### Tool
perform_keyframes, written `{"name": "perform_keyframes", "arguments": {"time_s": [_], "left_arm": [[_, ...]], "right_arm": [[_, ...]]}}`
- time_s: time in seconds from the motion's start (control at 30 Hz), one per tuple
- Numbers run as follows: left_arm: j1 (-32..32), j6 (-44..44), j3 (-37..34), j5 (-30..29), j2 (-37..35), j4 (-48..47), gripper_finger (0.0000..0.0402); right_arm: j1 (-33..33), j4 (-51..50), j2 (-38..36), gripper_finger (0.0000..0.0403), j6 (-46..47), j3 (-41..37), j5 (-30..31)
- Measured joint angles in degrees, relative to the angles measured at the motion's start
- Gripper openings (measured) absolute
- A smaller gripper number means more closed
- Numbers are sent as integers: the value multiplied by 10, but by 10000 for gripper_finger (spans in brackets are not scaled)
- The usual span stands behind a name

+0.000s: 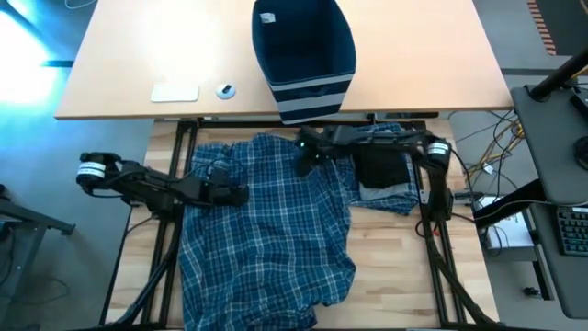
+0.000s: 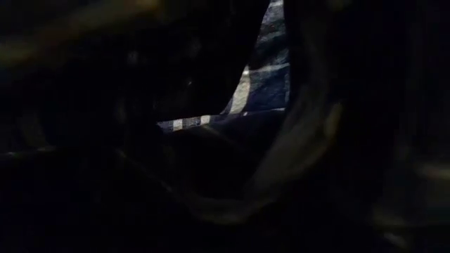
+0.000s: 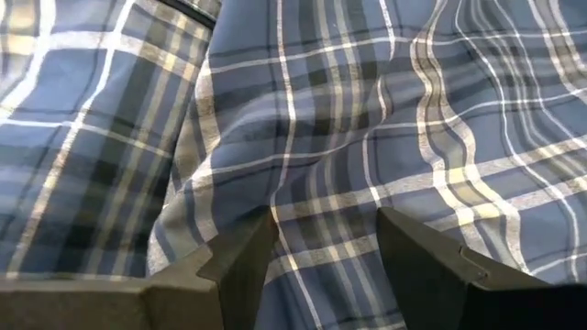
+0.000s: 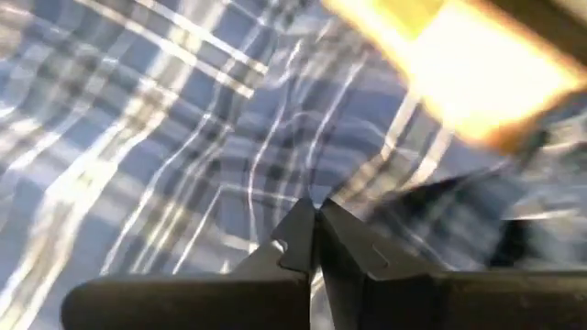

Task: Fold Laundry from Bin
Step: Fold the blue patterned long sleeve

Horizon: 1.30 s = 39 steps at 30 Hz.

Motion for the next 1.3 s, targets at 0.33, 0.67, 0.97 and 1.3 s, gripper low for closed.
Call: {"name": "perform_keyframes", "arguments": {"time_s": [0.33, 0.67, 0.97, 1.3], "left_arm": [[35, 64, -2, 20, -10, -10, 189], [37, 120, 19, 61, -49, -57, 189], [52, 298, 175, 169, -113, -141, 190], [63, 351, 190, 213, -71, -34, 190]], "right_arm": [[1, -477, -159, 9, 49, 88, 30], [27, -457, -394, 10, 99, -154, 4], [29, -457, -456, 115, 140, -222, -106], [19, -5, -344, 226, 140, -215, -63]]}}
